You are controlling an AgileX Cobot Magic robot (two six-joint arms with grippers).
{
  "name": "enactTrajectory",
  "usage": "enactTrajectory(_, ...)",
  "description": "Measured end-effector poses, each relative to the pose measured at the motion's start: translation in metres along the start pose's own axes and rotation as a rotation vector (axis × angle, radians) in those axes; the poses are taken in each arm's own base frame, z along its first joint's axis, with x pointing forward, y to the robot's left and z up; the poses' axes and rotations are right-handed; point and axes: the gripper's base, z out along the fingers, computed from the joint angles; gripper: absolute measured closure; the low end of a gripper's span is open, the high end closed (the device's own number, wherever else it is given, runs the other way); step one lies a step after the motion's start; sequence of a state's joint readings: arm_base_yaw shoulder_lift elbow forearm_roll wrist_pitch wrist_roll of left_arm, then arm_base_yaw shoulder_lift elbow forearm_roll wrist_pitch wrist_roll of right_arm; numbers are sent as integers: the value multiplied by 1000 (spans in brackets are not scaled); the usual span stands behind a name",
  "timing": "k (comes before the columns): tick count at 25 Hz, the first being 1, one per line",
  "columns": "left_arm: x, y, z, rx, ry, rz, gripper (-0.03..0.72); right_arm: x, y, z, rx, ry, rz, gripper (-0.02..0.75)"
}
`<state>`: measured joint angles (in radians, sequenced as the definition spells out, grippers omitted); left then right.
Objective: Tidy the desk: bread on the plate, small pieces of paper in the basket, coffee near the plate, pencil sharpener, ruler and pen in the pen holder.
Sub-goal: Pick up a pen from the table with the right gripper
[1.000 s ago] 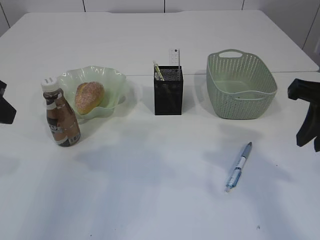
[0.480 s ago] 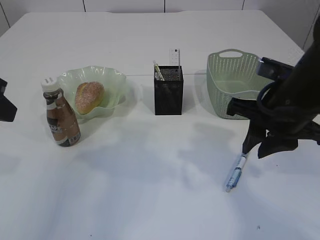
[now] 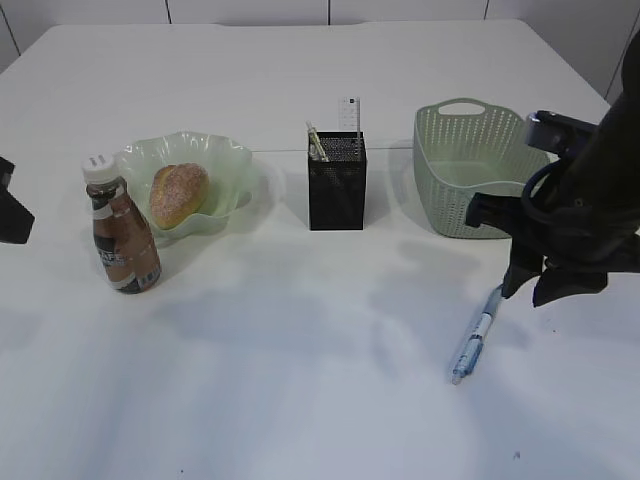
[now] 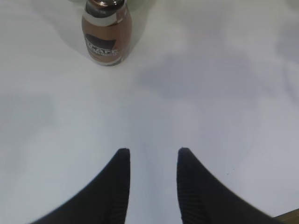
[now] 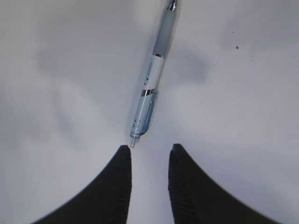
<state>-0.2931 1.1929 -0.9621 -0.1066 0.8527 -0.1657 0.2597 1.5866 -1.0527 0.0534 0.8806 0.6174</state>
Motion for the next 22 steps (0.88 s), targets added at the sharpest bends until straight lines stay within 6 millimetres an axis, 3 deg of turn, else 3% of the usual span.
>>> enactTrajectory(9,0,0,0,0,0,0,450,-17,-21,-1,6,-31,109,503)
enactTrajectory(22,1,-5,0,54,7,40,449,-36,-11,16,2,-17,126,503)
